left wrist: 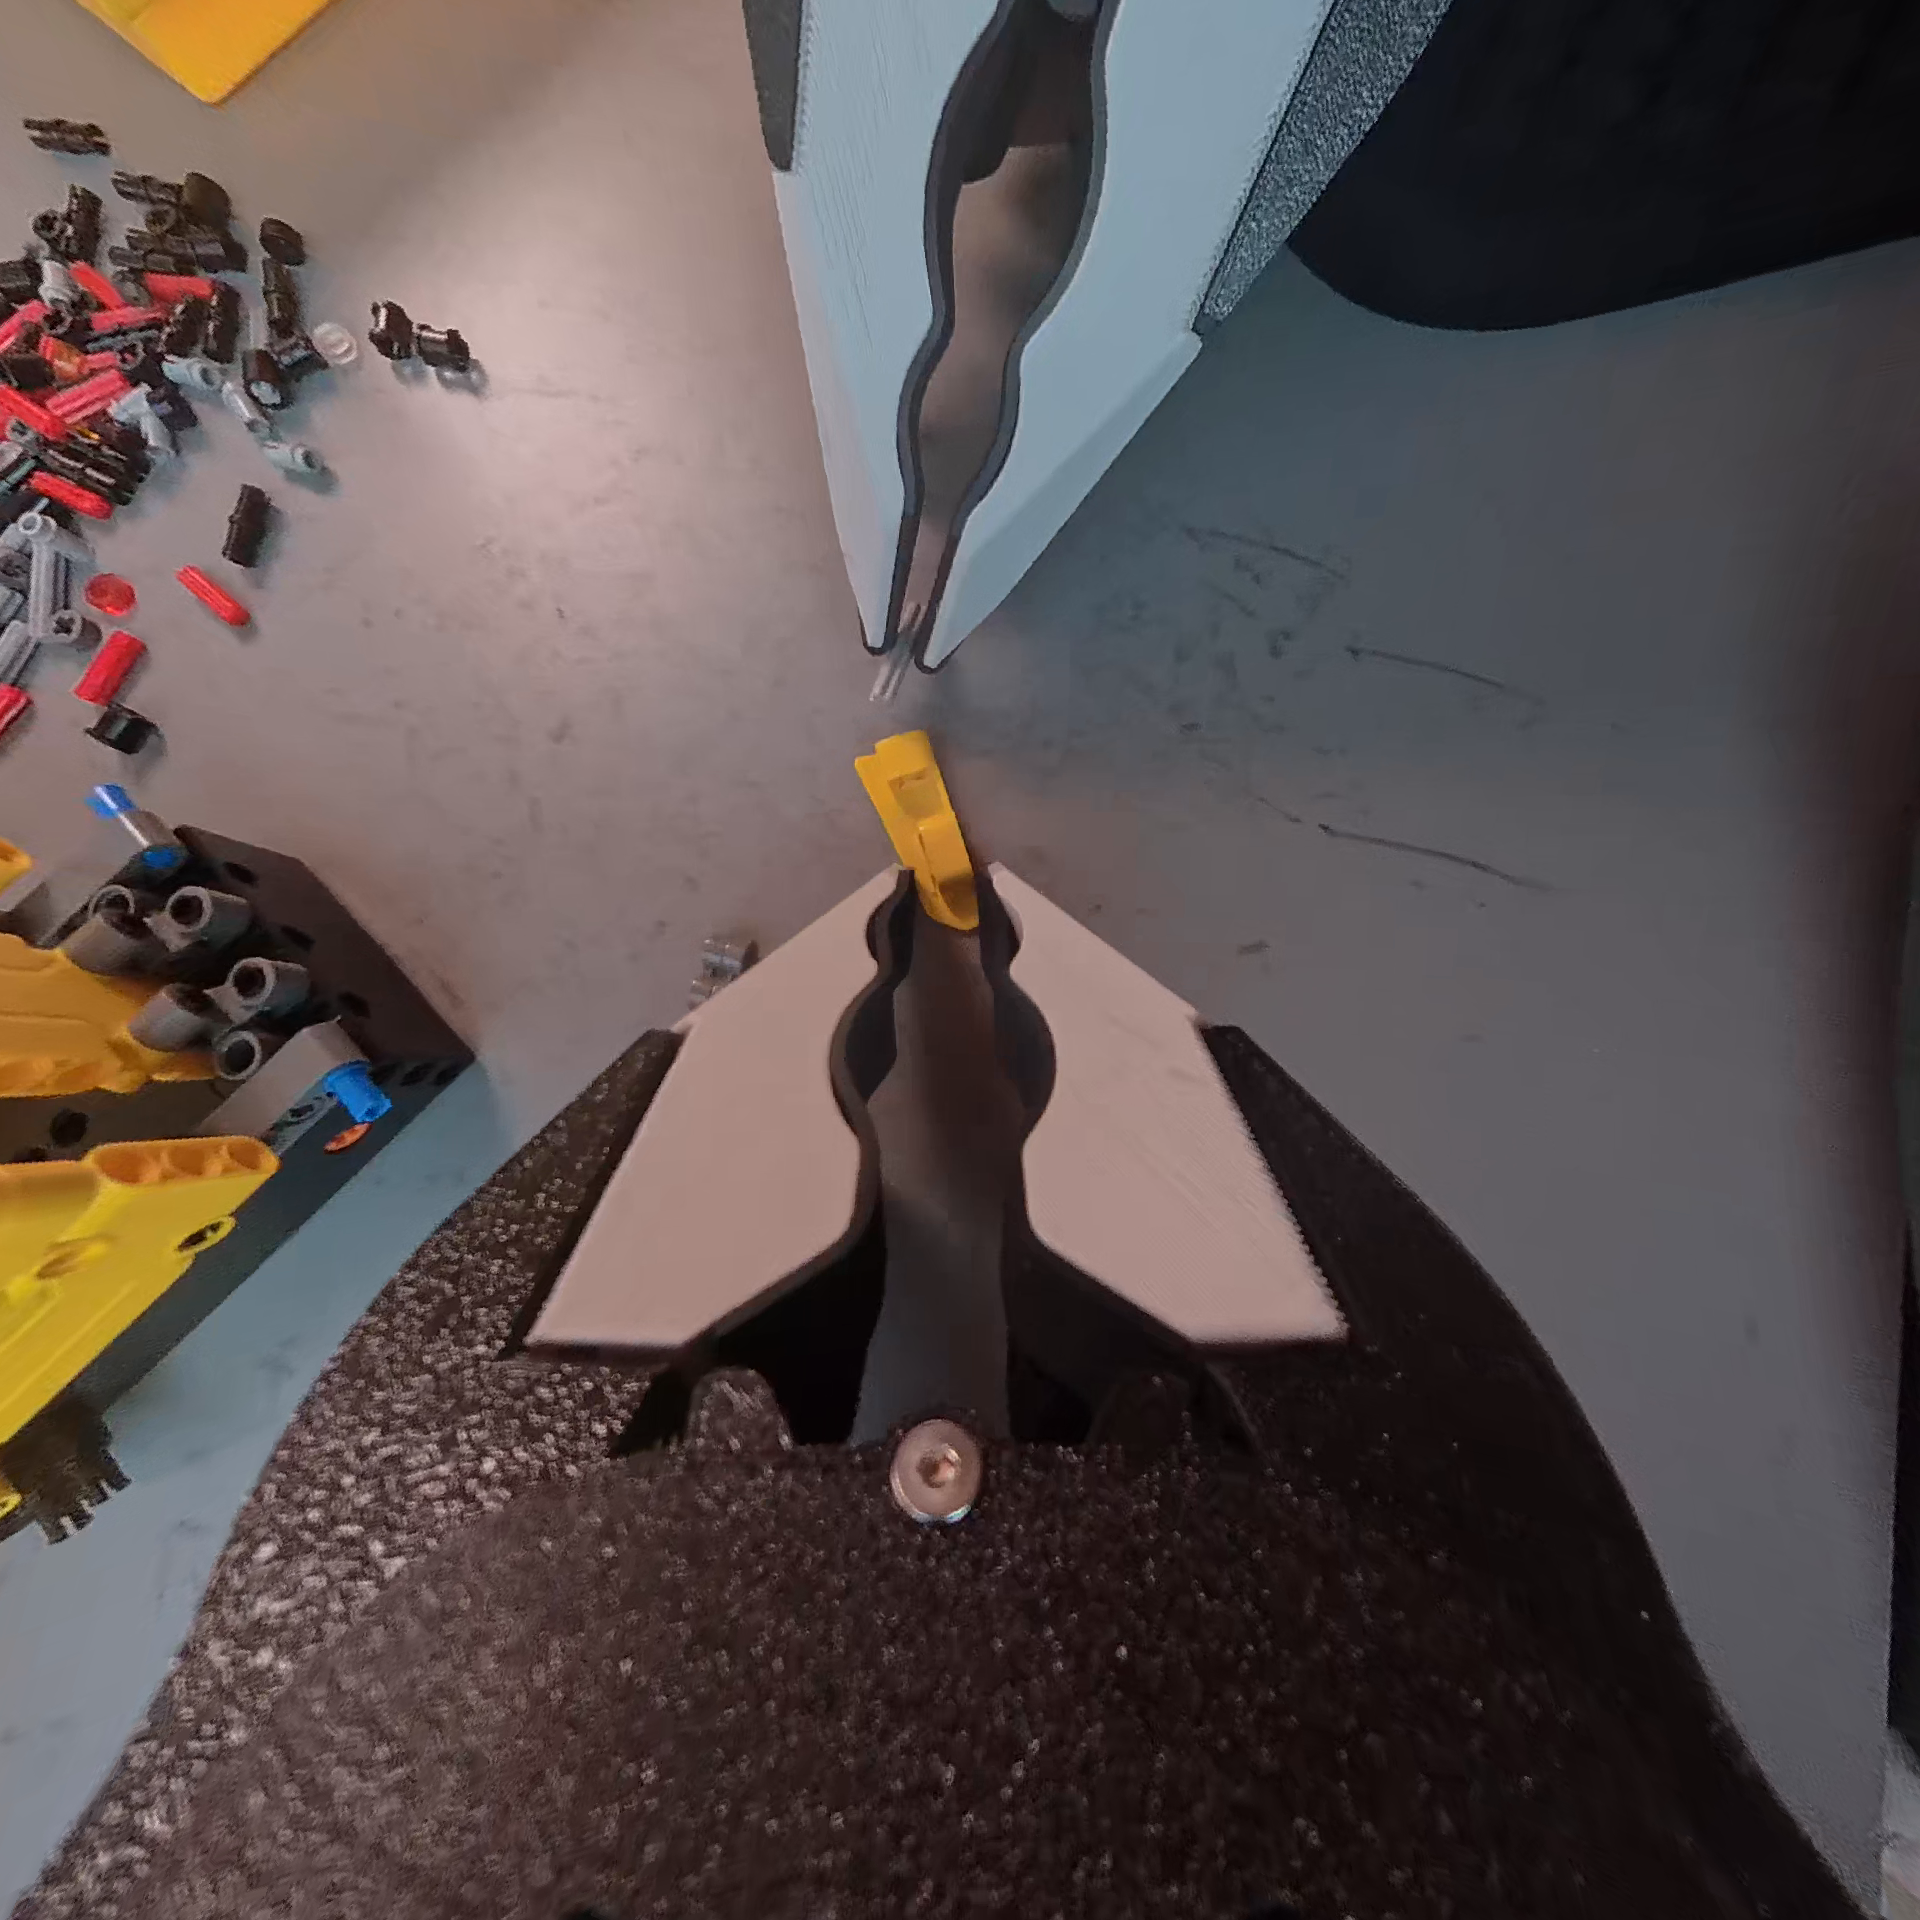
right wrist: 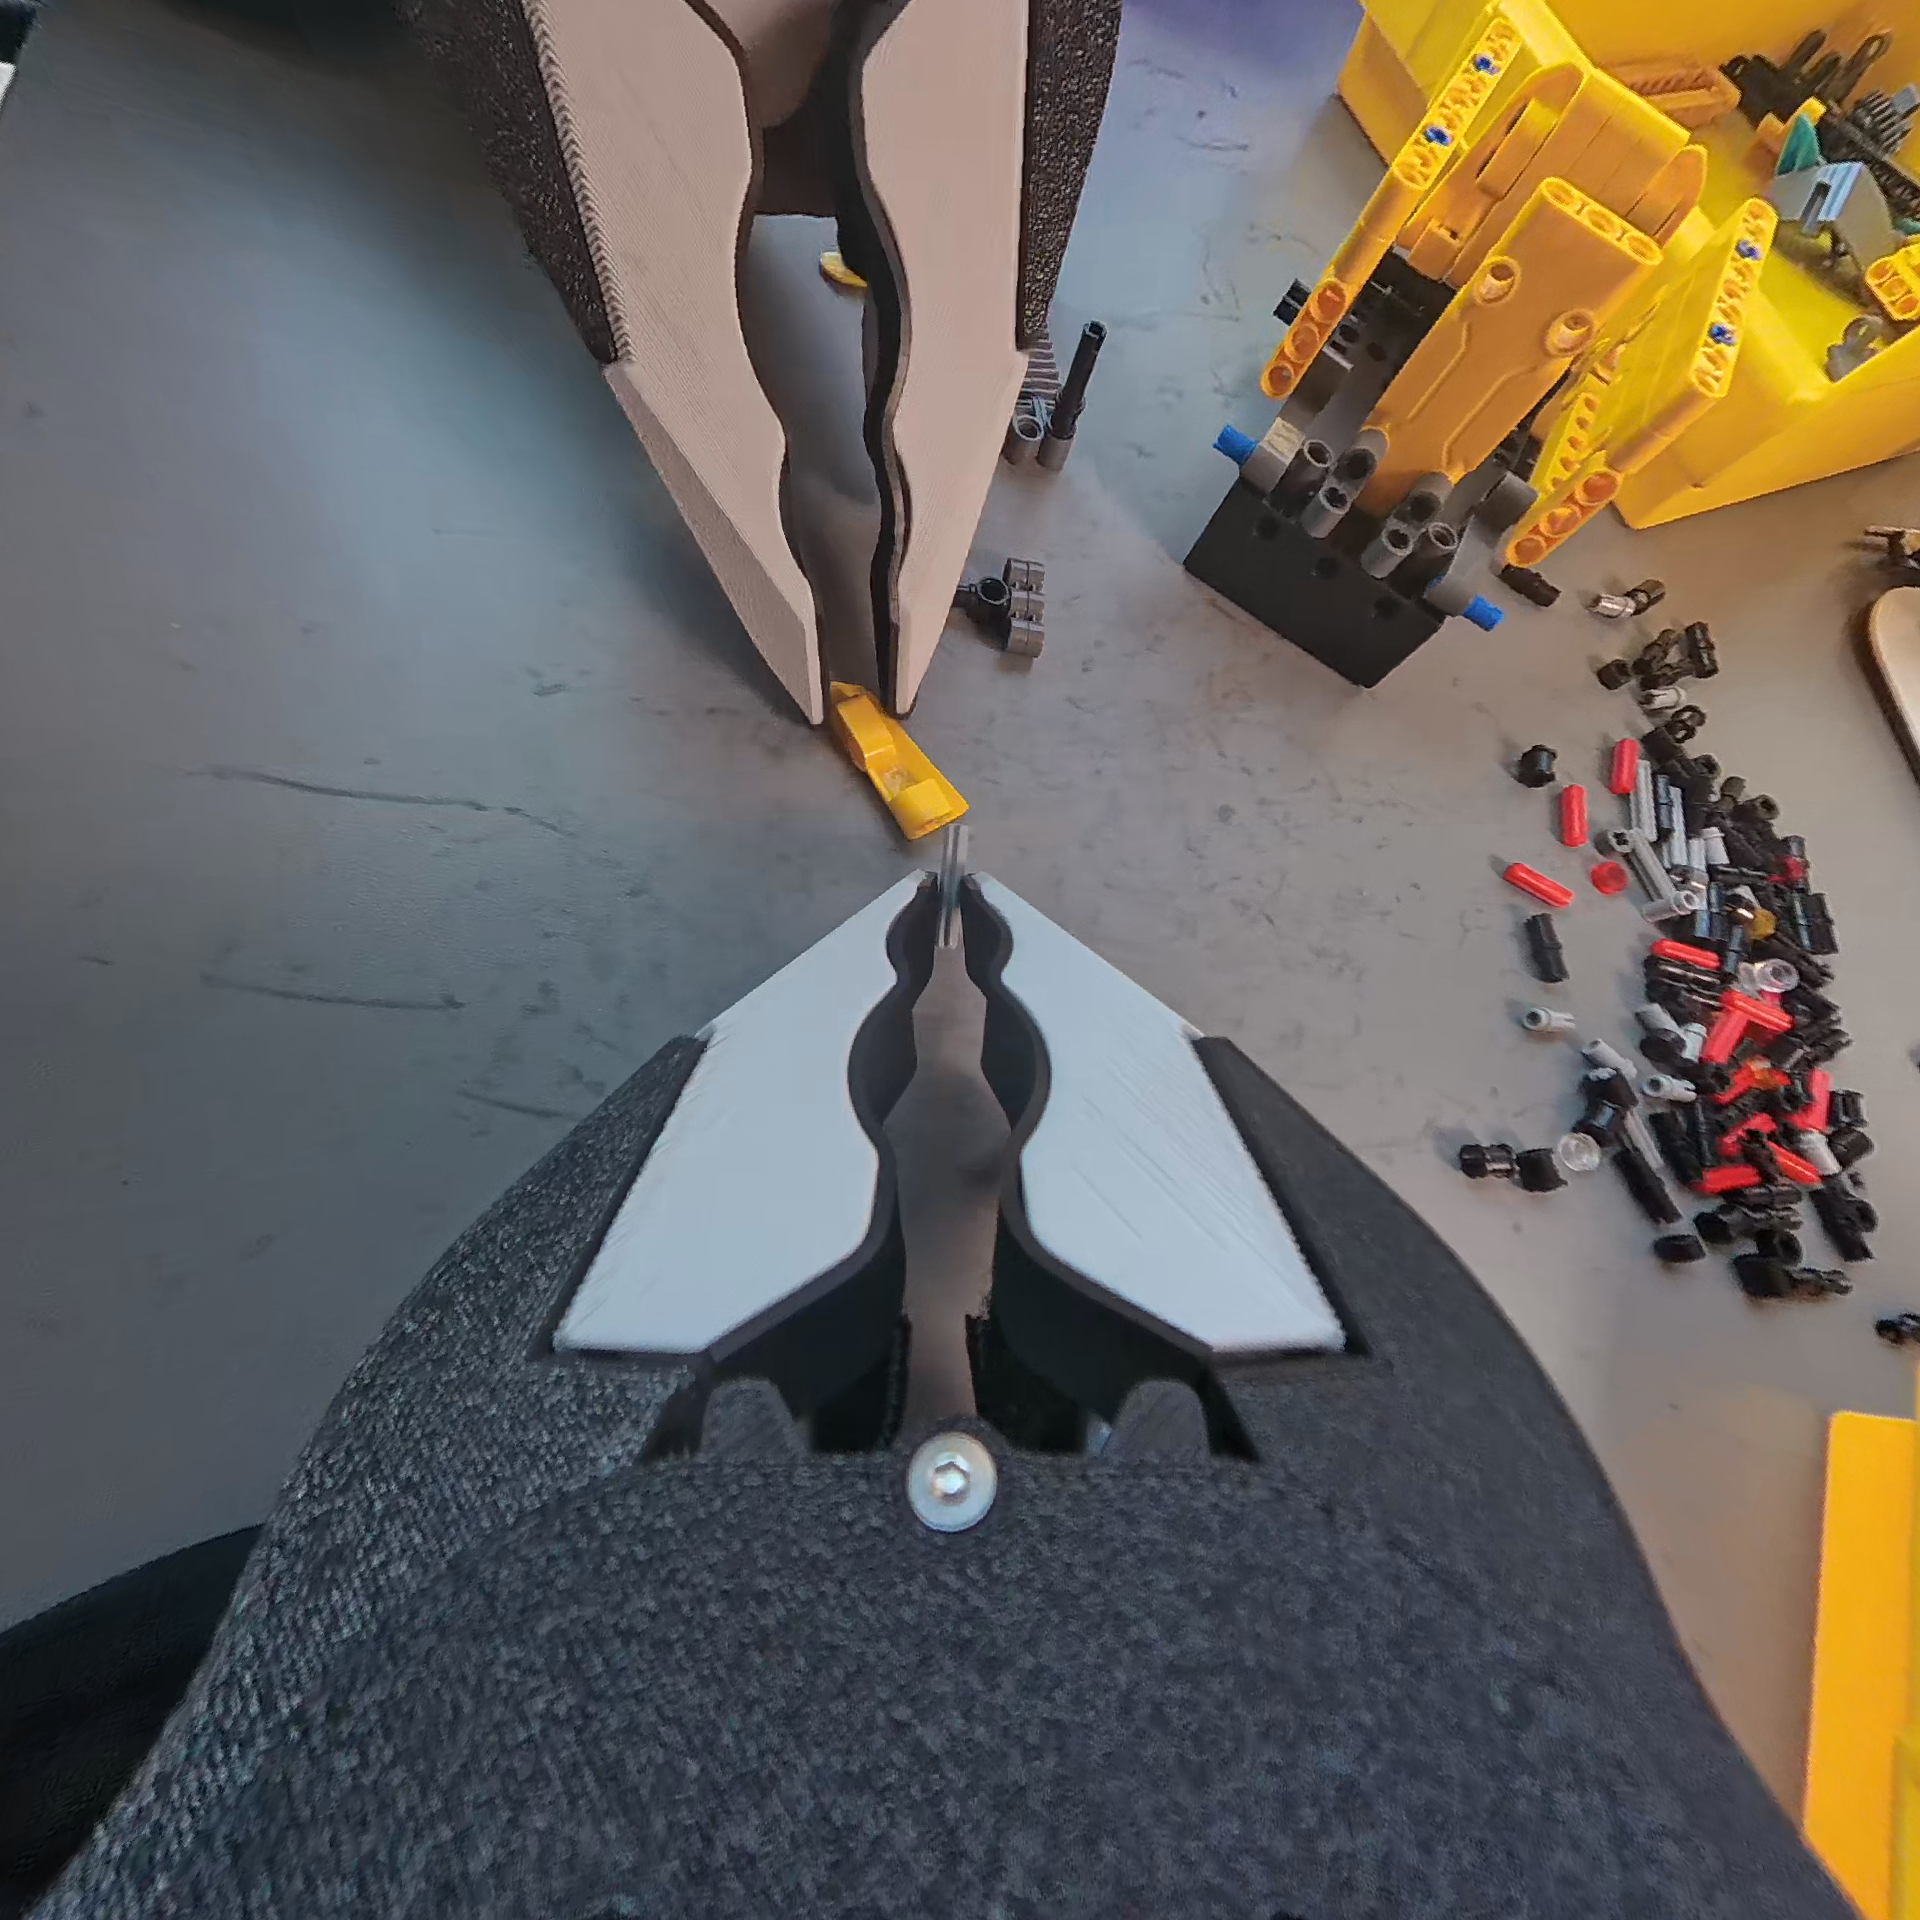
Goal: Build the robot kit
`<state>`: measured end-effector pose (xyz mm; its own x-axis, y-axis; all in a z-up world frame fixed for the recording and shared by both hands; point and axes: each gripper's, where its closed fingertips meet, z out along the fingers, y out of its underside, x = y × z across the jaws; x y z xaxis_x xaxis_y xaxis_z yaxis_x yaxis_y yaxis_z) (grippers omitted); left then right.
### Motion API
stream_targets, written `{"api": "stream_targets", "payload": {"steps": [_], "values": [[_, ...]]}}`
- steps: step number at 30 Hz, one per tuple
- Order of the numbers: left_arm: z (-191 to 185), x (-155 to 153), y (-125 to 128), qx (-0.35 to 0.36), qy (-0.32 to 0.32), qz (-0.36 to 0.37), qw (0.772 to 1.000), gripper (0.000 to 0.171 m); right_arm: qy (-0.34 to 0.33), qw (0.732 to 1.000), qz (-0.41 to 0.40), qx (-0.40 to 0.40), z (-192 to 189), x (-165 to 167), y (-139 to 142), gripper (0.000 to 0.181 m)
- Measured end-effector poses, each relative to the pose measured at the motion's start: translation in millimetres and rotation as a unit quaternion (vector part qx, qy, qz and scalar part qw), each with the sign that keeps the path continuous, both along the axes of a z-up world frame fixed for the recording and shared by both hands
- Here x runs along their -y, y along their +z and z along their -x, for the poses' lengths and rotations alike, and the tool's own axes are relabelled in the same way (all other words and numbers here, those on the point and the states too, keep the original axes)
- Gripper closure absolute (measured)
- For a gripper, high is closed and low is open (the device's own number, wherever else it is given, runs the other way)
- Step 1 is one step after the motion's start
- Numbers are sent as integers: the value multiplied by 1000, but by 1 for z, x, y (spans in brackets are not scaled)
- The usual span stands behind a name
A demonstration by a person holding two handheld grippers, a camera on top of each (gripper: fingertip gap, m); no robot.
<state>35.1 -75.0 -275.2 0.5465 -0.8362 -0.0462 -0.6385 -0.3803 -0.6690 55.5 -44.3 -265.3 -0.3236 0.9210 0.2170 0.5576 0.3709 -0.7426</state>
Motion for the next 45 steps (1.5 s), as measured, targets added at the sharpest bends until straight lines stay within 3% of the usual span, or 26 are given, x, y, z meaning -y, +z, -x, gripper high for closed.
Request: {"api": "stream_targets", "payload": {"steps": [8, 11, 17, 28, 33, 45], "values": [[14, 10, 0, -9, -59, -12, 998, 161, 20, 1000, 8, -1, -2, 10, 3, 178], [15, 10, 7, 14, -55, -12, 998, 151, 28, 1000, 7, -3, -1, 14, 4, 178], [-7, 5, 28, 86, -52, -38, 994, 156, 46, 998, 8, -31, 5, 25, 14, 178], [-19, 7, 27, 119, -59, -18, 991, 168, 67, 996, 12, -51, 8, 37, 23, 178], [-18, 10, 29, 136, -57, -2, 989, 162, 65, 997, 20, -46, 8, 37, 19, 178], [-18, 7, 37, 180, -44, 22, 982, 168, 58, 995, 26, -76, 10, 36, 33, 178]]}}
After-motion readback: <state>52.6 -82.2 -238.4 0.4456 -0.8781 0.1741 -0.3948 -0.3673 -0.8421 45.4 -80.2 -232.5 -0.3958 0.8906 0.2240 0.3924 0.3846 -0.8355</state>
